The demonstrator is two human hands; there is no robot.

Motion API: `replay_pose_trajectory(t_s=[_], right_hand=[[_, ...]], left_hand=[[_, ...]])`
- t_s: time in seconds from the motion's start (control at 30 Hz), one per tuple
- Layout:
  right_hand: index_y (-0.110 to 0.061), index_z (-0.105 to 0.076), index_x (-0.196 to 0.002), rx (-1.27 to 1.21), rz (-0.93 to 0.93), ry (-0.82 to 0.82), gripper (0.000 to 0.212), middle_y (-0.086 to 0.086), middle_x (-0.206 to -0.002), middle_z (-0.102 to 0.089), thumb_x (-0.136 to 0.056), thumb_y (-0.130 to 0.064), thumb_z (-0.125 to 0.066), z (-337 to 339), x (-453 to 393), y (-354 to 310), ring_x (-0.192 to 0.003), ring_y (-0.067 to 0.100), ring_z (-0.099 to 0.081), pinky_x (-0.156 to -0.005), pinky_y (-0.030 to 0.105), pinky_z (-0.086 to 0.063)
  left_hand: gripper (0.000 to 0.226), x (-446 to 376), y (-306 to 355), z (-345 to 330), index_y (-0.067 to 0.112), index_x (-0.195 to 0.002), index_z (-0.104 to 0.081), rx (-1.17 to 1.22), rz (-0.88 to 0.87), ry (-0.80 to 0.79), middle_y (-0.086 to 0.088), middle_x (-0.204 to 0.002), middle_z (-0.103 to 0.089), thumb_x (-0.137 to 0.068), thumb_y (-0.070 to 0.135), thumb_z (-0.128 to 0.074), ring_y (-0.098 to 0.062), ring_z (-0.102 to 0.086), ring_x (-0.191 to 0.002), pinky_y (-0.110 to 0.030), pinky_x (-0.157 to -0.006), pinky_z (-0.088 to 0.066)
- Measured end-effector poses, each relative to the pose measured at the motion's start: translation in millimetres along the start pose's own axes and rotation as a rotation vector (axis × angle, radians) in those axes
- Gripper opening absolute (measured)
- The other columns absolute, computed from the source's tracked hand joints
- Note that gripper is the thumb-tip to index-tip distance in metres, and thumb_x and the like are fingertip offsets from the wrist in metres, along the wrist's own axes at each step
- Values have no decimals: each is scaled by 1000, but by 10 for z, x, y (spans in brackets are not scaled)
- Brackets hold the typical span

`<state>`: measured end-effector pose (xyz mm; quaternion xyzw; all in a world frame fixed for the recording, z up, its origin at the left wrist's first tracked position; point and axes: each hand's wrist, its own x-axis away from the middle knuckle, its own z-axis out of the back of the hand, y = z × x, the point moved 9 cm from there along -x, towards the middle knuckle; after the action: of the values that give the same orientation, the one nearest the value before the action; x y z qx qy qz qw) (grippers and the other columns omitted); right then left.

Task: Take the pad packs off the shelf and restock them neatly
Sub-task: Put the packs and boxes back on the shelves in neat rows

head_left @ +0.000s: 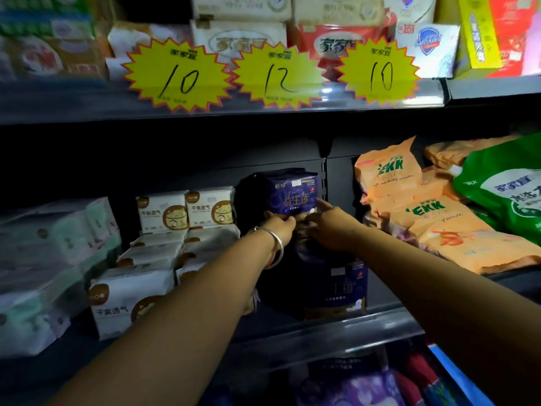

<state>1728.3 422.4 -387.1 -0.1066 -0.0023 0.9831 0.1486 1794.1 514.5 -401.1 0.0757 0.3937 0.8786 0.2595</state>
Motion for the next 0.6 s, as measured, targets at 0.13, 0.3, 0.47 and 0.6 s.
replay_pose_trajectory(t_s=[0.13,0.3,0.47,0.6], right_hand=[[-36,-42,-139,-54,42,37,40,4,-159,8,-99,-34,-39,78,-283,-105,-144,31,-15,-113,42,-28],[-32,-42,-139,-58,-3,87,41,9,-158,1,-98,-33,-42,69,-521,-158,-133,35,-36,-107,42,-34],[-29,-41,-140,0,-15,55,43,12,-157,2,-98,-32,-43,93,-428,-183,-130,34,-41,-105,38,-35],[-16,-54,-130,-37,-61,167,38,10,-140,-41,-92,-20,-51,311,-338,-357,-114,31,-53,-92,36,-46]], left_hand=[[62,-251,68,201,7,-150,-9,-51,-18,41,-19,-154,-20,-99,31,-36,-35,-23,-140,-36,-114,-23],[57,-528,62,106,12,-150,-17,-23,-44,-26,-19,-151,-26,-99,29,-39,-34,-29,-138,-39,-114,-26],[49,-508,44,117,9,-143,-31,-14,-76,-43,-19,-144,-38,-98,22,-43,-34,-39,-131,-39,-111,-32],[47,-353,-101,431,11,-144,-34,-53,-114,-52,-16,-146,-37,-97,8,-38,-32,-39,-132,-37,-112,-31]])
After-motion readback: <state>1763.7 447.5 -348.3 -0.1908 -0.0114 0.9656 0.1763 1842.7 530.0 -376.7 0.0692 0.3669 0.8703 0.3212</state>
